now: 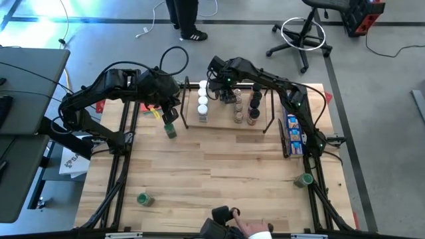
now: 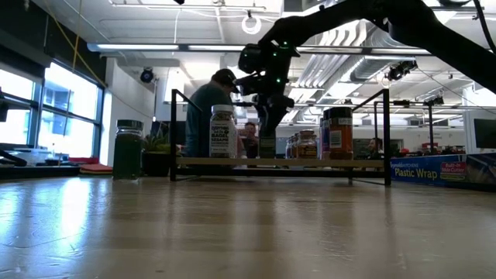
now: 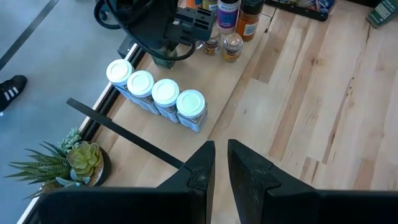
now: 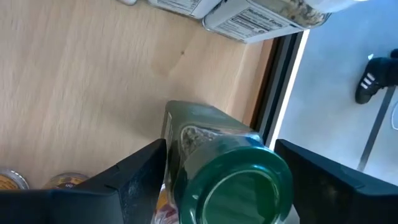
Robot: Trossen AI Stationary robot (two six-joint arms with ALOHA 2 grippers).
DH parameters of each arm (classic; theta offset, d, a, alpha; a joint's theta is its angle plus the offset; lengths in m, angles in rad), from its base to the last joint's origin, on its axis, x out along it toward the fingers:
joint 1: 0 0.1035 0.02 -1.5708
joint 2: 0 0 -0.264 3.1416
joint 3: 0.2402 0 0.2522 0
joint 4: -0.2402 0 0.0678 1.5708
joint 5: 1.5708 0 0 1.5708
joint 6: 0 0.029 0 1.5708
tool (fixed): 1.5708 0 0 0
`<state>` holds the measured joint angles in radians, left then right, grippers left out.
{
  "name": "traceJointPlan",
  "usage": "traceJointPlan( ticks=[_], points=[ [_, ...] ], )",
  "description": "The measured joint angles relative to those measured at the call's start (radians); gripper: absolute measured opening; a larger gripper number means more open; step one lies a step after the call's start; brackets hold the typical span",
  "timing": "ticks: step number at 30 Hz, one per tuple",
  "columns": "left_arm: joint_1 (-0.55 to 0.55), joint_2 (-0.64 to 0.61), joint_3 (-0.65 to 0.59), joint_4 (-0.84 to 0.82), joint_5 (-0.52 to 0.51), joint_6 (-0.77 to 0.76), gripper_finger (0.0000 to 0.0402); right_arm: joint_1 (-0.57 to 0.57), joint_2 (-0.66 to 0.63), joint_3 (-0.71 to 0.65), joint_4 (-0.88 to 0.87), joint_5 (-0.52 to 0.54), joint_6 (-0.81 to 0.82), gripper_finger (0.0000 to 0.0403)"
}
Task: Shelf spices
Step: Put the green seasoning bottle on the shelf, aligned with the other green bottle
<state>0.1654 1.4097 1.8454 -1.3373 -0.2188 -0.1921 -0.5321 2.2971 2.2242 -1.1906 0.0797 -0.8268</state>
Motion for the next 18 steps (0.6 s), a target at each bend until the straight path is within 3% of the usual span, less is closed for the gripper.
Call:
traceJointPlan(
  ticks=[14,18],
  points=[
    [0.000,0.000,0.000,0.000,0.000,0.000,0.0039,0.011,0.000,0.000,0.003,0.017,0.075,0.0293],
    [0.000,0.000,0.000,0.000,0.000,0.000,0.0039,0.011,-0.002,0.000,0.006,-0.027,0.149,0.0293]
  ],
)
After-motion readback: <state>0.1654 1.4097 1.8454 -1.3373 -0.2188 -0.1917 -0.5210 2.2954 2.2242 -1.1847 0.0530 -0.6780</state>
